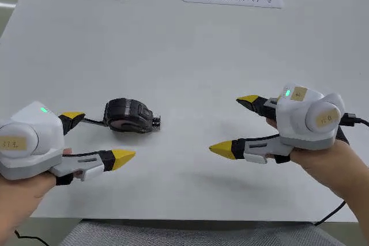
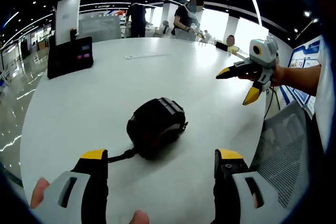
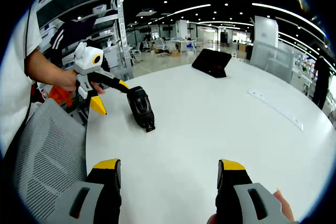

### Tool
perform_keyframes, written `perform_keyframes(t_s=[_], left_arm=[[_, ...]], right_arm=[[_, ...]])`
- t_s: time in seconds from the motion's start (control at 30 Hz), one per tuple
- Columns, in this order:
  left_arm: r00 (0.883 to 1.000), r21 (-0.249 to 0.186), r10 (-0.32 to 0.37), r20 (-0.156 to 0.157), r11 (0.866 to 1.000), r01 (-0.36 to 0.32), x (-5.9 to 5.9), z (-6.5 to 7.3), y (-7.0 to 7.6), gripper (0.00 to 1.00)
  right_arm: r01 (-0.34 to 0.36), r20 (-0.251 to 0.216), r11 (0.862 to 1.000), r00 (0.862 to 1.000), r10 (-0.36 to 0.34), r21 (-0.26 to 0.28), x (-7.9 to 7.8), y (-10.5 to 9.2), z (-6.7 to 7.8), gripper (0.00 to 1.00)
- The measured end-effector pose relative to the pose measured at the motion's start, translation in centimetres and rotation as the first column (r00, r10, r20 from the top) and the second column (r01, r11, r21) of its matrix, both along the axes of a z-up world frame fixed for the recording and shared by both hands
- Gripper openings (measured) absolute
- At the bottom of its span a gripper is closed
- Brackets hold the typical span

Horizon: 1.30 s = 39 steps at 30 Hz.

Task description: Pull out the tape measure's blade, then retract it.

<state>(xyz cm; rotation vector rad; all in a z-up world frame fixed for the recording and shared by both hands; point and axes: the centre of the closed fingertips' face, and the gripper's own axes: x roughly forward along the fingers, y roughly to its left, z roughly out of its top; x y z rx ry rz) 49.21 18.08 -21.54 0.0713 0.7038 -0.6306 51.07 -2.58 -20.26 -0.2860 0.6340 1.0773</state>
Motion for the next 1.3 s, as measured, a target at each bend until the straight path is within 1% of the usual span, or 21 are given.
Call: perform_keyframes(t_s=[0.17,0.23,0.33,0.4,0.7,0.87,0.97,1.1,1.2,1.3], left_arm=[[0.999,0.010,-0.033,0.005,0.999,0.033,-0.5,0.1,-0.3,0.81],[0.999,0.023,-0.044,0.005,0.999,0.044,-0.6,0.1,-0.3,0.82],[0.998,0.018,-0.057,0.003,0.998,0.057,-0.9,0.3,-0.5,0.82],[0.998,0.022,-0.065,0.004,0.998,0.065,-1.1,0.3,-0.5,0.82],[0.998,0.018,-0.066,0.003,0.998,0.066,-1.4,0.3,0.1,0.83],[0.998,0.023,-0.069,0.000,0.997,0.069,-1.6,0.2,0.3,0.88],[0.996,0.036,-0.085,0.002,0.996,0.085,-1.9,0.1,0.3,0.90],[0.994,0.046,-0.109,0.011,0.993,0.109,-2.2,0.3,0.1,0.95],[0.992,0.046,-0.122,0.011,0.992,0.121,-2.3,0.4,-0.1,0.98],[0.990,0.035,-0.140,0.009,0.990,0.140,-2.5,0.5,-0.4,0.99]], right_arm=[[0.011,0.007,1.000,1.000,-0.011,-0.011,-0.6,-1.0,-0.1,0.75],[0.014,0.003,1.000,1.000,-0.014,-0.018,-0.9,-1.3,-0.1,0.75],[0.016,0.018,1.000,1.000,-0.016,-0.018,-1.2,-1.7,0.0,0.75],[0.025,0.013,1.000,1.000,-0.025,-0.017,-1.3,-2.0,0.0,0.76],[0.035,0.002,0.999,0.999,-0.035,-0.029,-2.0,-2.7,-0.4,0.80],[0.035,0.004,0.999,0.999,-0.035,-0.033,-2.5,-3.0,-0.5,0.84],[0.041,0.004,0.999,0.999,-0.041,-0.030,-2.6,-3.2,-0.4,0.86],[0.045,0.002,0.999,0.999,-0.045,-0.023,-2.8,-3.5,-0.5,0.88],[0.051,0.002,0.999,0.999,-0.051,-0.016,-2.9,-3.7,-0.4,0.89],[0.060,0.002,0.998,0.998,-0.060,-0.009,-3.0,-3.8,-0.4,0.92]])
